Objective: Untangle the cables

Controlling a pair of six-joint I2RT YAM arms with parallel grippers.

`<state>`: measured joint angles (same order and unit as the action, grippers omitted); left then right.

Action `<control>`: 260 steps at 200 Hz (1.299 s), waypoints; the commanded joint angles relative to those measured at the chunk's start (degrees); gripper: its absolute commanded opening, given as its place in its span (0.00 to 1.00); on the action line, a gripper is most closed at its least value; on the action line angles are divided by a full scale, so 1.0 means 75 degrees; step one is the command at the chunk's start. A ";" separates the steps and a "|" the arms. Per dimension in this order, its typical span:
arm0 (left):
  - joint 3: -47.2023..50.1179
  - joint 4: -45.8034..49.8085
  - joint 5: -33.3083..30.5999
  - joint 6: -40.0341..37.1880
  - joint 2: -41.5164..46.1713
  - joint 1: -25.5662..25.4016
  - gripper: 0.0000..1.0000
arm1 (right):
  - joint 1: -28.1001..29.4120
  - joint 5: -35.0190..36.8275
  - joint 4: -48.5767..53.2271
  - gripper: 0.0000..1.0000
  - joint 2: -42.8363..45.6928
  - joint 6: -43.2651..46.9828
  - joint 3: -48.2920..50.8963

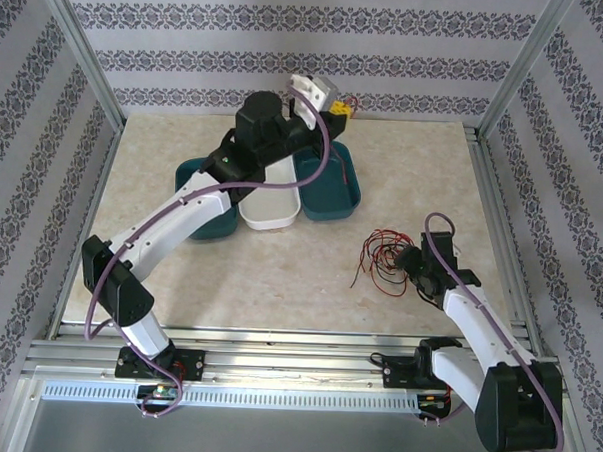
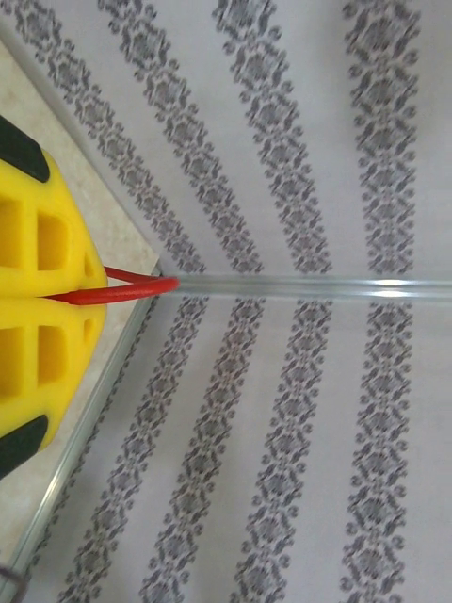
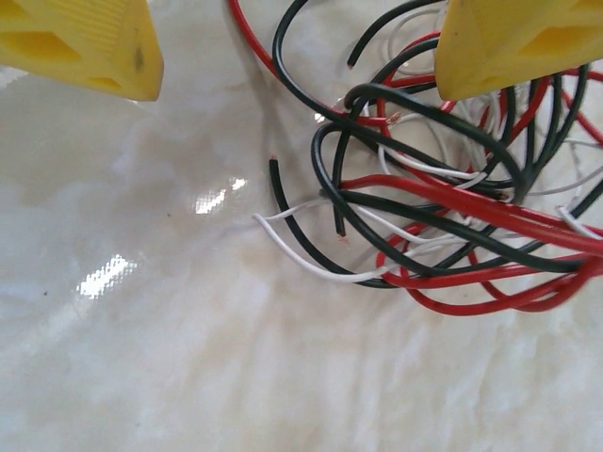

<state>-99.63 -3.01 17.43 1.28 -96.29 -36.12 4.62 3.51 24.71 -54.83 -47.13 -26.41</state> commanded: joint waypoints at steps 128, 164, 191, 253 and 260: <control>-0.0841 0.1444 -0.0135 0.0085 -0.1877 0.0481 0.00 | -0.0030 -0.0008 0.1217 0.80 0.1064 0.0412 -0.0754; -0.0853 0.1872 0.0063 0.0208 -0.2168 0.0474 0.00 | -0.0033 0.0081 0.1323 0.80 0.1159 0.0431 -0.0824; -0.0824 0.2287 0.0320 0.0232 -0.2337 0.0485 0.00 | -0.0030 0.0203 0.1391 0.80 0.1240 0.0471 -0.0872; -0.1853 0.3918 0.0604 -0.0028 -0.3374 0.0415 0.00 | -0.0034 0.0224 0.1390 0.80 0.1204 0.0460 -0.0922; -0.2034 0.4077 0.0577 -0.0061 -0.3521 0.0404 0.00 | -0.0030 0.0218 0.1393 0.80 0.1211 0.0452 -0.0920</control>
<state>-110.32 20.25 20.86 2.00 -119.74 -32.93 4.62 3.86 34.15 -46.11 -44.58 -31.90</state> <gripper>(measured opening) 0.046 0.801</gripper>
